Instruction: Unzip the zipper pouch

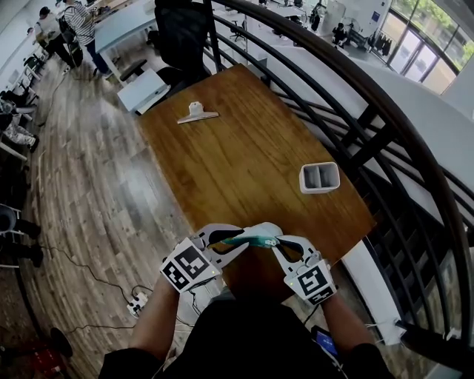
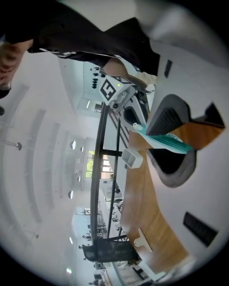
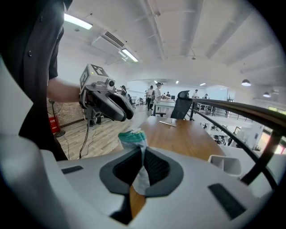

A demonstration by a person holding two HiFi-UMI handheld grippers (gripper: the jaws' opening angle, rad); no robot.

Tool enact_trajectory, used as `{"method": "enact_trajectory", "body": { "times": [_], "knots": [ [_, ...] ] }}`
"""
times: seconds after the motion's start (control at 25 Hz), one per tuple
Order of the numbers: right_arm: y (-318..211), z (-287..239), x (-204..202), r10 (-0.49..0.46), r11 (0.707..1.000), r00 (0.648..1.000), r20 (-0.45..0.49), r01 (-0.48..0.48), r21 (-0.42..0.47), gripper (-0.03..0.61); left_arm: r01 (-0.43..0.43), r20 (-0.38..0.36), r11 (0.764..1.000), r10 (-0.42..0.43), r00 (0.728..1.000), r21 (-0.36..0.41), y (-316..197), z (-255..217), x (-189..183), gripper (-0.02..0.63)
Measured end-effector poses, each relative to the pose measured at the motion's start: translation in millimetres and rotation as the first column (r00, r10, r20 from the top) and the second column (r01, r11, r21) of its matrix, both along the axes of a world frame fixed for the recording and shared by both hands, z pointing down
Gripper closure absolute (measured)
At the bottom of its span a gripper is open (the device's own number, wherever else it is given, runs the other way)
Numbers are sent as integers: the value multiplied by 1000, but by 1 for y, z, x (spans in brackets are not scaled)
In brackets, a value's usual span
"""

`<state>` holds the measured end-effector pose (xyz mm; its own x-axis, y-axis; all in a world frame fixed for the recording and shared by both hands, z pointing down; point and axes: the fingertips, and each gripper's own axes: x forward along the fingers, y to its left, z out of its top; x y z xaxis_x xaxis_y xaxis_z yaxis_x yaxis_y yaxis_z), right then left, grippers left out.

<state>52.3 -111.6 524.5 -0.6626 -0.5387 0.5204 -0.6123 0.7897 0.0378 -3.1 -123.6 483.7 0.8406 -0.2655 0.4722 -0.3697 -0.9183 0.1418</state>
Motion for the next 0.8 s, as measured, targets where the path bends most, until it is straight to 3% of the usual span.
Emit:
{"method": "enact_trajectory", "body": {
  "times": [0.08, 0.16, 0.32, 0.4, 0.48, 0.6, 0.8],
  "knots": [
    [-2, 0, 3, 16, 1000, 1000, -3, -16, -4, 569, 22, -63, 998, -26, 998, -58, 2, -5, 4, 515],
    [-2, 0, 4, 26, 1000, 1000, -6, -26, -5, 569, 58, -115, 985, -78, 990, -163, 5, -10, 10, 530],
    [-2, -1, -2, 17, 1000, 1000, -19, -17, 6, 569, 94, -153, 911, -168, 974, -402, 13, -7, 26, 548],
    [1, 0, -6, 6, 1000, 999, -31, -5, 18, 569, 95, -169, 874, -197, 966, -476, 16, -5, 32, 547],
    [3, 1, -9, -6, 1000, 999, -43, 7, 29, 569, 112, -164, 858, -222, 961, -501, 15, -1, 35, 544],
    [4, 2, -11, -14, 999, 998, -58, 16, 38, 569, 126, -138, 853, -224, 965, -507, 16, 5, 37, 520],
    [3, 0, -11, -1, 1000, 998, -55, 3, 31, 569, 106, -178, 818, -246, 953, -565, 21, 3, 40, 461]
  ]
}}
